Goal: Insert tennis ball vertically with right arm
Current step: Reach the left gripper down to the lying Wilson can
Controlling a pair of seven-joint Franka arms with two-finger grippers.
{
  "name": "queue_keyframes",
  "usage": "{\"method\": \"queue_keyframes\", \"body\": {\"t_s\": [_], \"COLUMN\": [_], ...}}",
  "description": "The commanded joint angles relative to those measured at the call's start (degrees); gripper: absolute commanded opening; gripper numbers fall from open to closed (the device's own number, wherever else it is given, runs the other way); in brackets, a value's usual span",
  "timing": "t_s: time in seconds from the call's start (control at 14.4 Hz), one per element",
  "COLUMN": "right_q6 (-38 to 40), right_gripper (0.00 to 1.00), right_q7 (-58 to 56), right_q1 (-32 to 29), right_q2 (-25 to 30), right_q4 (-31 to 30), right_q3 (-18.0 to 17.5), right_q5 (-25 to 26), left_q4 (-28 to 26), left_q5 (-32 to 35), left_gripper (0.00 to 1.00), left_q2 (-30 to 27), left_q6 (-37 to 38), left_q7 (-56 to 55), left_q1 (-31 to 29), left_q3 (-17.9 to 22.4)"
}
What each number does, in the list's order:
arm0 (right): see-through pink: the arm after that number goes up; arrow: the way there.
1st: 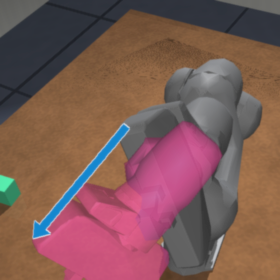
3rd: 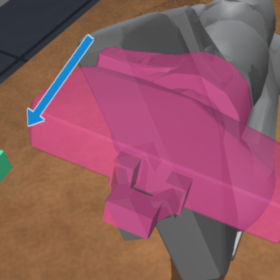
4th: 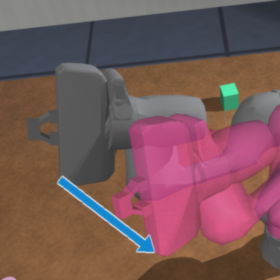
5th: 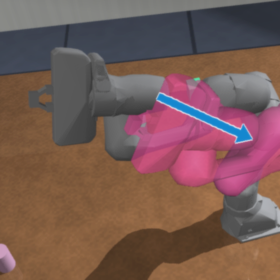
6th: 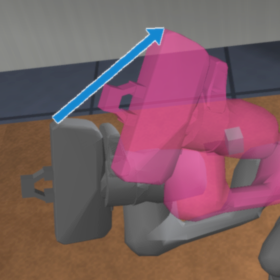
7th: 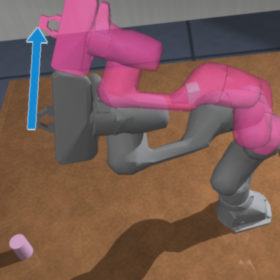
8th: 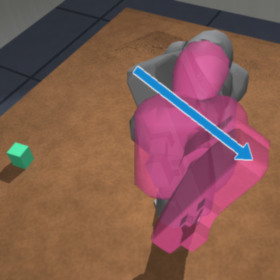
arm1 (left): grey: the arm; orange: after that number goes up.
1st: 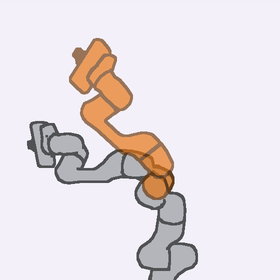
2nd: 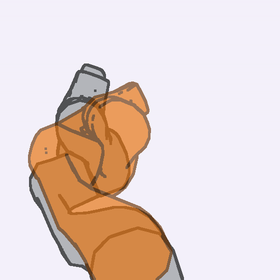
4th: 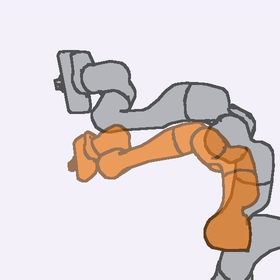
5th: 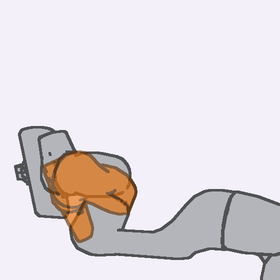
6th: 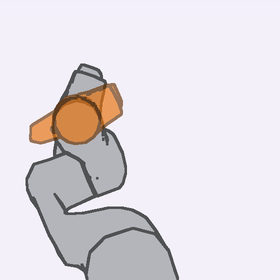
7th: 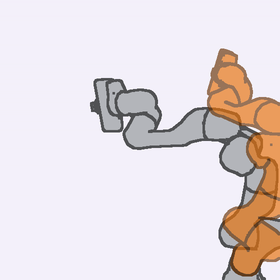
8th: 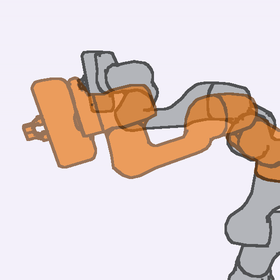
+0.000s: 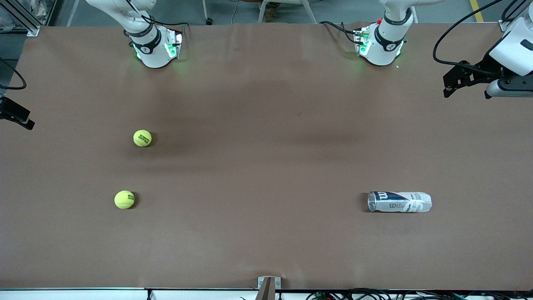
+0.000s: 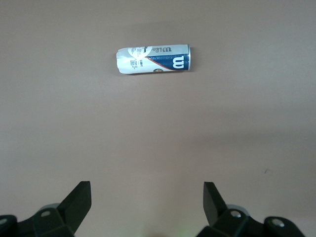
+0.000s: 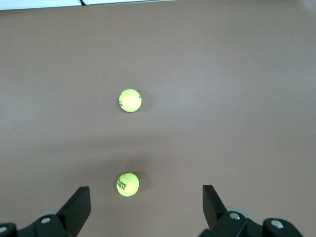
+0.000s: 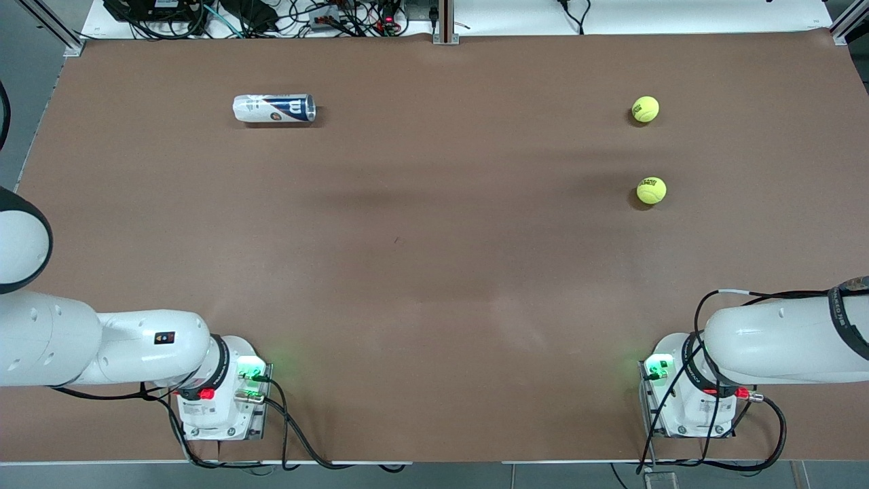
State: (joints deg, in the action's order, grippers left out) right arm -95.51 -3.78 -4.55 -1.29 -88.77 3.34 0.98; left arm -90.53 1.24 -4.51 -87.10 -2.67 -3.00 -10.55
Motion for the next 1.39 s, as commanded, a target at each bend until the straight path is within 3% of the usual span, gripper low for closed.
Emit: {"method": "queue_keyframes", "body": {"t_s": [0.0, 0.28, 0.77, 0.97, 1.32], "right_q6": [-0.6, -0.6, -0.6, -0.6, -0.8], "right_gripper": [1.00, 1.00, 1.00, 1.00, 1.00], "right_q7": [-0.5, -0.5, -0.5, -0.5, -0.3], "right_q1": [0.2, 0.1, 0.0, -0.1, -0.3], "right_q2": [0.8, 0.8, 0.5, 0.5, 0.4], "right_q4": [-1.0, -1.0, -1.0, -1.0, -1.0], "right_q3": [0.2, 0.2, 0.2, 0.2, 0.2], "right_q5": [-0.1, 0.0, 0.0, 0.0, 0.0], "left_q4": [0.1, 0.9, 0.6, 0.5, 1.1], "left_q5": [1.1, 1.1, 1.7, 8.1, 9.2], "left_gripper": [1.00, 1.00, 1.00, 1.00, 1.00], "left_q2": [-0.4, 0.6, 10.6, 14.7, 22.5], "left_q6": [0.3, 0.3, -0.6, -3.0, -8.7], "left_q7": [0.5, 3.7, 9.5, 12.5, 29.2], "left_q1": [-0.2, -0.9, 0.4, 4.1, 5.0], "left_q3": [-0.3, 0.3, -2.0, -3.0, -2.9]}}
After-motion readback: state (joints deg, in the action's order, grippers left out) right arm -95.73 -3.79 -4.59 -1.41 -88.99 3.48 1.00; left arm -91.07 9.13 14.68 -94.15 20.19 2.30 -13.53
